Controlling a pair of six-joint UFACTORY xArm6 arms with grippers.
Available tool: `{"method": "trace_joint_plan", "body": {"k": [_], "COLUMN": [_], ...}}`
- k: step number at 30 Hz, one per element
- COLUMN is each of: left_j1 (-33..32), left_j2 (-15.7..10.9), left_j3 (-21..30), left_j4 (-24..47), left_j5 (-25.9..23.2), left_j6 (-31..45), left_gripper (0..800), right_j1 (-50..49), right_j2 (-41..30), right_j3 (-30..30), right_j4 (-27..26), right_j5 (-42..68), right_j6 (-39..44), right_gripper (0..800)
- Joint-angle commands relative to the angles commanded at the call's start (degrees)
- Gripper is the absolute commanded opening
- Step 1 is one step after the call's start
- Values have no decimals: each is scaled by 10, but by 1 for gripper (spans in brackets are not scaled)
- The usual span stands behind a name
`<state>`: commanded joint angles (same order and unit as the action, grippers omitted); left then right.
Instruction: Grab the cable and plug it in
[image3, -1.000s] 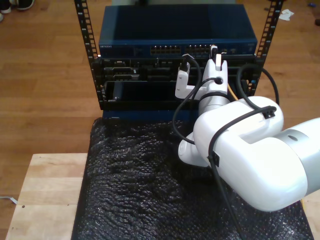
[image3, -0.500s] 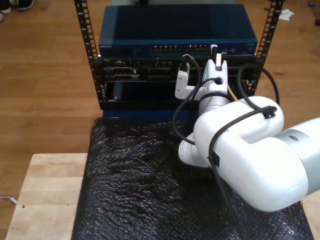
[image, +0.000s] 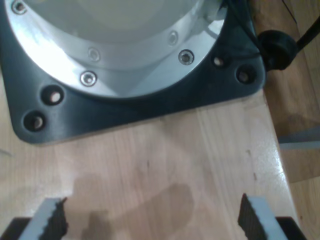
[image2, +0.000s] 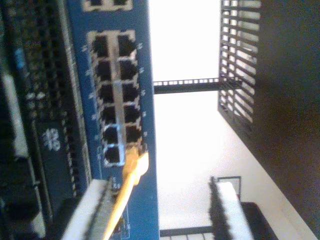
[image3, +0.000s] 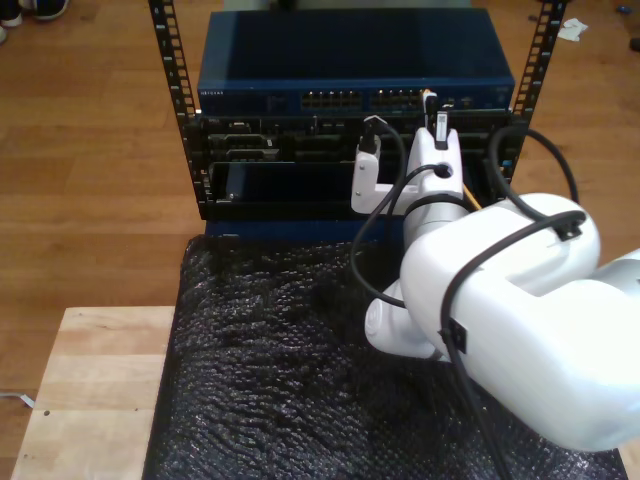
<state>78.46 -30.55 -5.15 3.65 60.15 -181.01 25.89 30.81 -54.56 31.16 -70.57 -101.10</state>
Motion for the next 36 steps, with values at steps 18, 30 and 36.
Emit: {"method": "trace_joint_plan", "body": {"k": [18,30,36], "left_j1": [0,0,0], "left_j2": [0,0,0], "left_j3": [1,0,1], "left_j4": [0,0,0], "left_j5": [0,0,0], "left_j6": [0,0,0], "left_gripper": [800,800,800], "right_j1": [-116,-249,-316], "right_j2": [-236,-331,-367], "right_j3": [116,107,108], "right_j4": [-154,-228,-228], "right_j5": [325,630,792], "right_j6": [-1,-61,-120], "right_gripper": [729,735,789]}}
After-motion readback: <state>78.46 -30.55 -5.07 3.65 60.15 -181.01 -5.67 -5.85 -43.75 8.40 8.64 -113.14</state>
